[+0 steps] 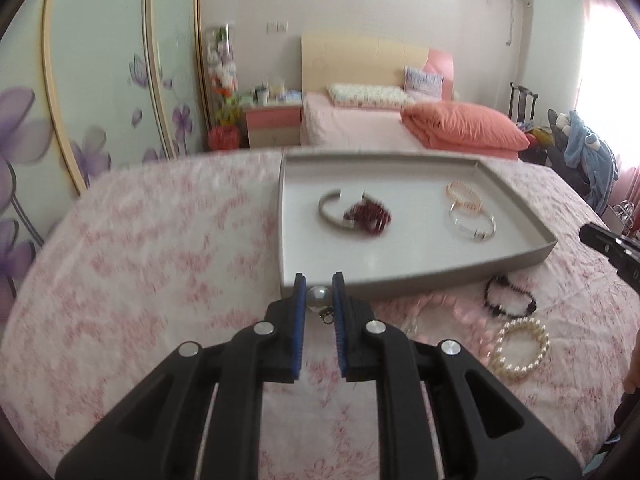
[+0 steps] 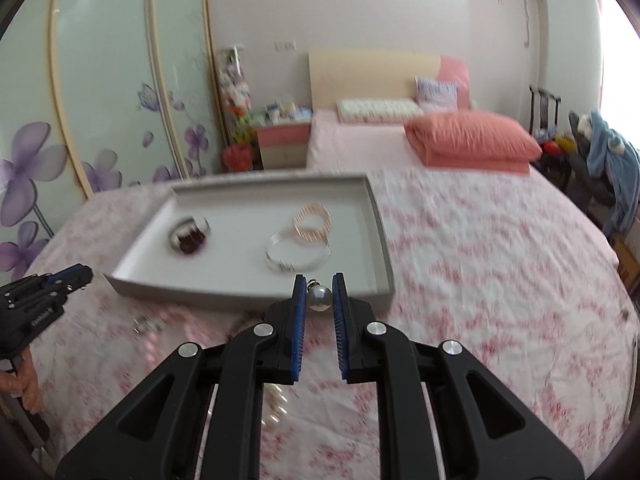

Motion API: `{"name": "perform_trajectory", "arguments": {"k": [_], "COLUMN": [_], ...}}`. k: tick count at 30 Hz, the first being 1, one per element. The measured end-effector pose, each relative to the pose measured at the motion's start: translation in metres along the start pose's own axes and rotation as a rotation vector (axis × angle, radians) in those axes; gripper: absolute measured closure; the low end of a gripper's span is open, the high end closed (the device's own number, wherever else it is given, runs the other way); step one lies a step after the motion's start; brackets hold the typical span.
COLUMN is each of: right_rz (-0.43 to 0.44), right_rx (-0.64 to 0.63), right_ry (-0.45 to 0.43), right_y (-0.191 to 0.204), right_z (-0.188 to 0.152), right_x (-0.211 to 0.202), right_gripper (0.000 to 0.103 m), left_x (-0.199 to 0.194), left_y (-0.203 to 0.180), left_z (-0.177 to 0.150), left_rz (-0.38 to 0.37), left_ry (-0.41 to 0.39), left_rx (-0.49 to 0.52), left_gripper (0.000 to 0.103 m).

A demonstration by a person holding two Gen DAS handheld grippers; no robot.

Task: Organize jewelry
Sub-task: 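Carry both pearl earrings into the gray tray and open both tools to release them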

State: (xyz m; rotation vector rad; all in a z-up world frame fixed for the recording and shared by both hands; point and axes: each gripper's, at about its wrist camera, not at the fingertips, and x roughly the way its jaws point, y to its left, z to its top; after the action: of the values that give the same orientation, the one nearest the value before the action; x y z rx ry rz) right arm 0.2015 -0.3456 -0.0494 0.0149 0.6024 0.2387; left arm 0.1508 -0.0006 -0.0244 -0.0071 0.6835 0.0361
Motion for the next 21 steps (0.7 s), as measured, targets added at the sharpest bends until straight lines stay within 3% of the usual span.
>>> {"name": "perform_trajectory", "arguments": {"k": [12, 21], "right_rz": [0.032, 0.030], "right_rx": [-0.030, -0.042], "right_ry": [-0.110, -0.149], "right_y": [0.025, 0.035], "right_z": [0.024, 0.042], "right_x": [0.002, 0.025], "right_gripper": [0.089, 0.089], "left_x": [-0.002, 0.024], "left_y": [-0.020, -0.025], "left_z": [0.034, 0.061], "left_rz": [-0.018, -0.053], "left_ry": [-0.097, -0.100], "left_rx": [0.016, -0.019], "left_gripper": [0.089, 0.089]}}
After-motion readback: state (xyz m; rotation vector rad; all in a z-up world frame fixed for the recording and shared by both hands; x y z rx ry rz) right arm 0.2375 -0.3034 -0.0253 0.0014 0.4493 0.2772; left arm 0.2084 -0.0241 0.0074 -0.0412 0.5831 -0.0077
